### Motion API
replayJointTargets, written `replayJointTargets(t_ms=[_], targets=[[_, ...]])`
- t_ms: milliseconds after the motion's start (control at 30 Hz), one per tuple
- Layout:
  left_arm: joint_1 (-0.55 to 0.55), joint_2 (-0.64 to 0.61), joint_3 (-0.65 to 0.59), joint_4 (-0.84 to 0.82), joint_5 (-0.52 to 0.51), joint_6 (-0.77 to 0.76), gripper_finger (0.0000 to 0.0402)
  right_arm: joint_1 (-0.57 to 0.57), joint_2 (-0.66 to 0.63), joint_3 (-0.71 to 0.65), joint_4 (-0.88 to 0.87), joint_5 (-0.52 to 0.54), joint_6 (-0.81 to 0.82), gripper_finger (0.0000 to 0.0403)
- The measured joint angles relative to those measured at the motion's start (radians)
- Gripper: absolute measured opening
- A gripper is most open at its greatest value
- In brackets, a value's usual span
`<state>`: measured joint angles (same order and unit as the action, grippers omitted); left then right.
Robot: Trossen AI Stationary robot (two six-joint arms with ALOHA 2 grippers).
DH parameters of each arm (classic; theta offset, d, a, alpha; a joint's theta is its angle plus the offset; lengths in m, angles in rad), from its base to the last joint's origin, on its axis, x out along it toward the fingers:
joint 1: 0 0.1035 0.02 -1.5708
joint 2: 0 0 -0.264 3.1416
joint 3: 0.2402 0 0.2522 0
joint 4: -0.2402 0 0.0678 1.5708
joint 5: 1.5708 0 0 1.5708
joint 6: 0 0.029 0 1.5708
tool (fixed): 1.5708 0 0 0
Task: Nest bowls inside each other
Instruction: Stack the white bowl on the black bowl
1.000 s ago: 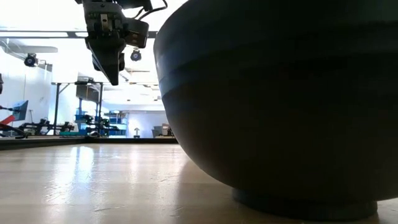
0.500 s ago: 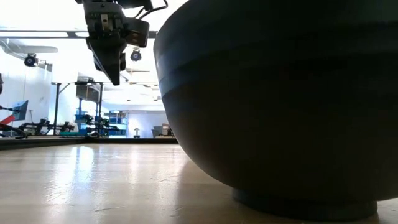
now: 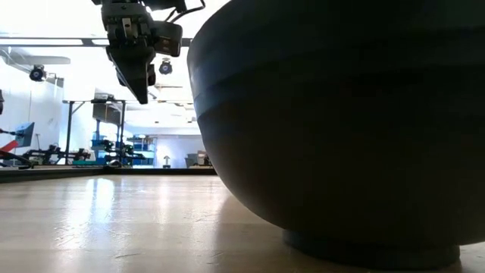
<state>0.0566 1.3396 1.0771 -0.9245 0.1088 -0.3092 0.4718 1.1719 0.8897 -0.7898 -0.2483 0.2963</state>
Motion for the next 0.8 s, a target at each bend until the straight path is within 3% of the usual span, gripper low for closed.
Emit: replayJointTargets(t_ms=[233, 400, 633, 800], targets=[[0.0, 0.0, 0.0, 0.0, -0.003, 0.0, 0.0, 0.151, 0.062, -0.09, 0.066, 0.056, 0.081, 0.0168], [0.0, 0.0, 0.0, 0.0, -0.003, 0.0, 0.0, 0.163, 0.139, -0.101, 0.07, 0.096, 0.103, 0.0153], [0.0, 0.0, 0.0, 0.0, -0.002, -0.008, 0.0, 0.163, 0.243, -0.096, 0.107, 0.057, 0.096, 0.0145], [0.0, 0.0, 0.0, 0.0, -0.002, -0.008, 0.0, 0.163, 0.271, -0.095, 0.124, 0.013, 0.102, 0.0085]])
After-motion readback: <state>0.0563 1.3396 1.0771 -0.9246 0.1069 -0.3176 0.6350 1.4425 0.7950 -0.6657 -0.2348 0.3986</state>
